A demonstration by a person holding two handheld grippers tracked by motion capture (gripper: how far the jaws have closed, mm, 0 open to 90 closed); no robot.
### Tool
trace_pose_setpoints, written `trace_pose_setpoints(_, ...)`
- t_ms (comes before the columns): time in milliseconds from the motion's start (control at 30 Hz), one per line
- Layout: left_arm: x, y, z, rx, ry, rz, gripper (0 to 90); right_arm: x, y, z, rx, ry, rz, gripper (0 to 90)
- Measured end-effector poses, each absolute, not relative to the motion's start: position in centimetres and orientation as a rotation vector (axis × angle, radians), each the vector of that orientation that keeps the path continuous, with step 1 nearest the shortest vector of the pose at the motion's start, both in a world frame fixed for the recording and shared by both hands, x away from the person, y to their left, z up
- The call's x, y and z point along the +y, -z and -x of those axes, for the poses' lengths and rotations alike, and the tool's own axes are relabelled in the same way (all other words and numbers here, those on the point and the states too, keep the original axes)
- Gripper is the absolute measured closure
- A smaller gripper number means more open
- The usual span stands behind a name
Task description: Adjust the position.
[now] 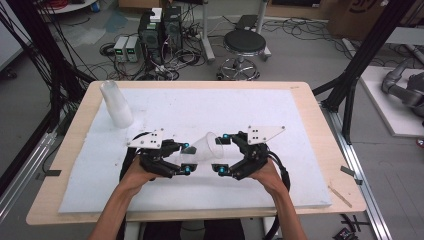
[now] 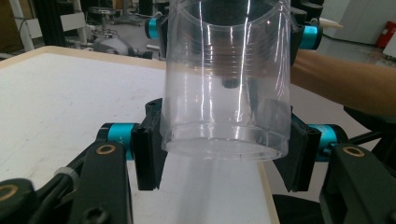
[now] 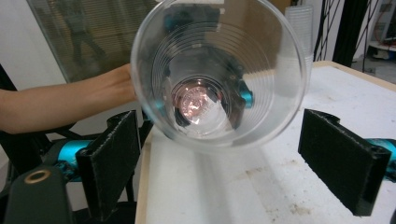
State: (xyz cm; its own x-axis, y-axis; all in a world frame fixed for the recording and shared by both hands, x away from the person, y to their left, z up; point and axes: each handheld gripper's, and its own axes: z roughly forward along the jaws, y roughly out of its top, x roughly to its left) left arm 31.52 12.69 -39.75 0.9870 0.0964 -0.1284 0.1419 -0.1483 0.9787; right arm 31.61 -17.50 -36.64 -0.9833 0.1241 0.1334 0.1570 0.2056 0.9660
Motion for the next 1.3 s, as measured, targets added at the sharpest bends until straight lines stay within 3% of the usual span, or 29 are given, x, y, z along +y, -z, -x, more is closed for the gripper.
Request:
trace_pose_setpoints(700,11.8,39.7,-31.2,0.146,0.051,-1.726,42.8,-15.8,36.7,-32.1,-2.327,1.965,0.201,15.5)
trace_pose_setpoints(1300,11.9,39.7,-31.3,0.146,0.051,-1.726,42.8,-15.8,36.6,-32.3,-2.287,1.986,0.145,30.2)
